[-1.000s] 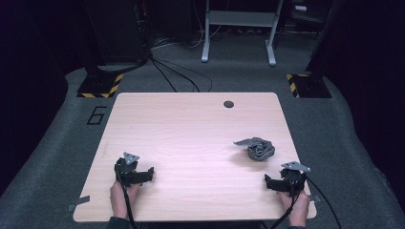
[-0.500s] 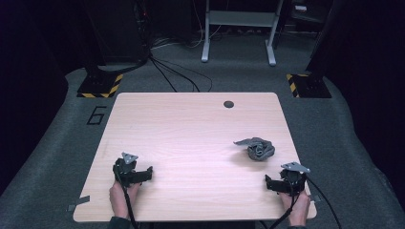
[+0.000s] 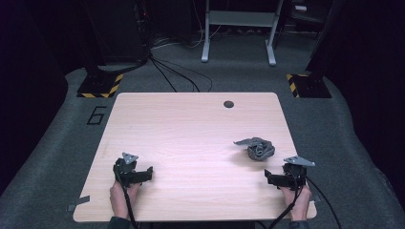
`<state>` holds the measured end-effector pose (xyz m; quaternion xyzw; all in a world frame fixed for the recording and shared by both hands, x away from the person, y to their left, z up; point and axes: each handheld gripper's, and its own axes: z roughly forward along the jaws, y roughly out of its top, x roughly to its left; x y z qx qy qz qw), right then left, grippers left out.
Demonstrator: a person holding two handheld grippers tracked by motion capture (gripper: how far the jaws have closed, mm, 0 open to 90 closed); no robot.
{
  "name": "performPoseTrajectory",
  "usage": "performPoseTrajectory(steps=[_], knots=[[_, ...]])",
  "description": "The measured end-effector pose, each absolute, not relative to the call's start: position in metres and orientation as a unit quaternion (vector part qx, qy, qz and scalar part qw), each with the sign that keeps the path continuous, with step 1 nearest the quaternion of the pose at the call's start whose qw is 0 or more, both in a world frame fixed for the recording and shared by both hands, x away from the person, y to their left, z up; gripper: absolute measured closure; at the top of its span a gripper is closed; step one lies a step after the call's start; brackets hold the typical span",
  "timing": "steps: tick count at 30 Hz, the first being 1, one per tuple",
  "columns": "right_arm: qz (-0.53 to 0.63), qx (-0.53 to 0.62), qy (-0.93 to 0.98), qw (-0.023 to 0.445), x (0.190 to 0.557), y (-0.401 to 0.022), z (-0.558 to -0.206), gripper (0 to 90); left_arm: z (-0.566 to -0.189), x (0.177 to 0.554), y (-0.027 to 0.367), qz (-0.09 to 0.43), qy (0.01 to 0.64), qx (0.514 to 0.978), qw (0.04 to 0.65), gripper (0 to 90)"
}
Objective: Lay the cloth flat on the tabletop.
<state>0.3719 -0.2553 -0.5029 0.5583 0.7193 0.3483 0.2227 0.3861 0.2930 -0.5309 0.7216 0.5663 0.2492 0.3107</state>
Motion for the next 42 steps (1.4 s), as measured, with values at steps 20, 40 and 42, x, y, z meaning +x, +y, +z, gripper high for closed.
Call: performPoseTrajectory(steps=[20,40,42], knots=[[0.342,0.533,0.743,0.219,0.427,-0.221,-0.476,0.0,-0.531,0.386,0.293,0.250,0.565,0.722,0.311,5.2],[0.305,0.530,0.764,0.204,0.446,-0.212,-0.501,44.0,-0.531,0.386,0.293,0.249,0.566,0.722,0.311,5.2],[0.305,0.530,0.765,0.202,0.446,-0.212,-0.501,49.3,-0.531,0.386,0.293,0.249,0.566,0.722,0.311,5.2]])
